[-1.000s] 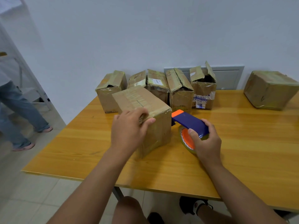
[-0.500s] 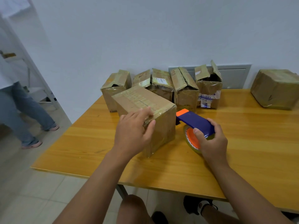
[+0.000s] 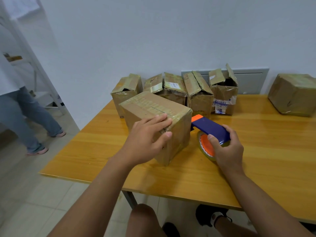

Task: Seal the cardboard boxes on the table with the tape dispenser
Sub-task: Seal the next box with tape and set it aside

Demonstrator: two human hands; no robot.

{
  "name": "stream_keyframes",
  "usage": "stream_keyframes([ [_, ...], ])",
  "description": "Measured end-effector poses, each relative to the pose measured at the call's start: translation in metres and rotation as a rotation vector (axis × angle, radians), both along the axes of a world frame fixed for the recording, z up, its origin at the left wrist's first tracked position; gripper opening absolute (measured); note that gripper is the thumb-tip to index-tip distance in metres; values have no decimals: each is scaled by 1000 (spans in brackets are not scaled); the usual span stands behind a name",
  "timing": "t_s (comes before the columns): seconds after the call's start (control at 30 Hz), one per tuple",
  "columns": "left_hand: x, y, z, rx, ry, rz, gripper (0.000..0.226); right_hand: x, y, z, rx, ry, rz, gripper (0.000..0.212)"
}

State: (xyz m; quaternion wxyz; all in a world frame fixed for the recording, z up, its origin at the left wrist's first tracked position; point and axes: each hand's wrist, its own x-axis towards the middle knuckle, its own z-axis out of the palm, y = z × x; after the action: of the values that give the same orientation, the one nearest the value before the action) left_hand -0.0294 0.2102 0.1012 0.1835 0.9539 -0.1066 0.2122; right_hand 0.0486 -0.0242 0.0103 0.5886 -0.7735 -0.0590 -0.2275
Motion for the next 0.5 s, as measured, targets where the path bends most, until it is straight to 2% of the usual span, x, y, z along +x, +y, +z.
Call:
stream_keyframes([
  [0.13,3,14,6,157,92,-88,55,0,0,1,1,12,-6,56],
  [0.3,12,14,-2,91,-108,-76,50,-2,1,2,1,-3,-1,68],
  [0.5,17,-4,-17,91,-312,109,51,0,2,1,-1,-3,-1,69],
])
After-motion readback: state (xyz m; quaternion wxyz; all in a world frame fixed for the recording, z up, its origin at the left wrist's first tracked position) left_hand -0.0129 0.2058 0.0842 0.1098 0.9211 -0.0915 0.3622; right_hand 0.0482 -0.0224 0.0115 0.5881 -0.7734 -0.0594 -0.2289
